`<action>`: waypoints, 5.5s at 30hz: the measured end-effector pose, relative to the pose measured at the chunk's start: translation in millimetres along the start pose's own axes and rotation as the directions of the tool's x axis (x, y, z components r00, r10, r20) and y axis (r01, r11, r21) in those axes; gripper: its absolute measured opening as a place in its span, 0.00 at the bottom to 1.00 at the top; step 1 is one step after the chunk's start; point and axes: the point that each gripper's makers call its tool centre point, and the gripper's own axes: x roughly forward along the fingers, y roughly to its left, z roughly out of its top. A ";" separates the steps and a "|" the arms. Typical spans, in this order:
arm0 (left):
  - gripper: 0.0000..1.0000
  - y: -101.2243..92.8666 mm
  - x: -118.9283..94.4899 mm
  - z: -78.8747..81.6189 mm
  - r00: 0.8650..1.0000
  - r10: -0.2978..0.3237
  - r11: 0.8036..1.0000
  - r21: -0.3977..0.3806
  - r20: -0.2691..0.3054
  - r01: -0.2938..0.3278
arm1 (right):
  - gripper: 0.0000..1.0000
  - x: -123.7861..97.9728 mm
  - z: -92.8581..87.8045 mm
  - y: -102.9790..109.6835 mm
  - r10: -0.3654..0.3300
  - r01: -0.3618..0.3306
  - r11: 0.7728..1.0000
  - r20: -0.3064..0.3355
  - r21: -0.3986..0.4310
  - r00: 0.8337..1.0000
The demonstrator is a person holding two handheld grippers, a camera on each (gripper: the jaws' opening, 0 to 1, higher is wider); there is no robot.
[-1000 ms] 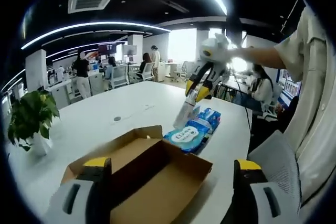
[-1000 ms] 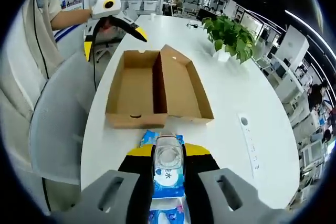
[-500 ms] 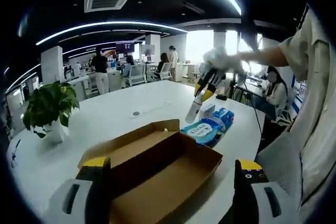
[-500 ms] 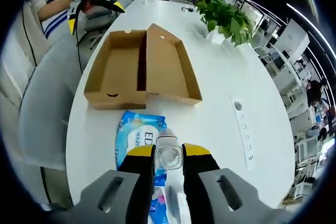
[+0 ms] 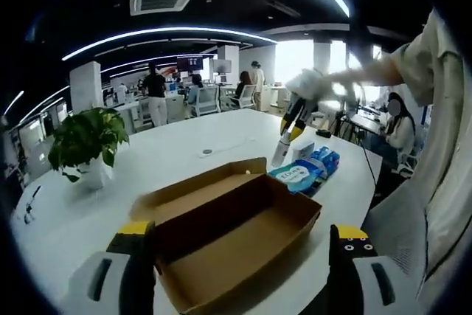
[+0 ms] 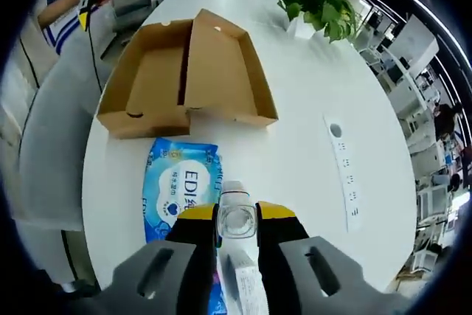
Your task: Operate the shoe box by opening the lid, removing the specified soft item, and placing it in the target area until the item is outside and the box remains undamaged.
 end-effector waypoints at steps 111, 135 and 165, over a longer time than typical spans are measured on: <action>0.05 88.0 -5.9 -124.2 0.899 0.318 0.827 -0.374 -0.303 -0.419 | 0.21 85.6 80.4 -44.0 -0.134 0.060 0.759 0.064 0.649 0.989; 0.04 86.7 -6.7 -124.2 0.900 0.326 0.814 -0.398 -0.291 -0.423 | 0.07 117.8 87.6 -28.9 -0.094 0.031 0.624 0.035 0.781 0.995; 0.04 86.2 -7.8 -124.8 0.901 0.323 0.809 -0.409 -0.290 -0.421 | 0.03 75.4 101.8 -31.8 -0.195 0.076 0.640 0.067 0.764 0.978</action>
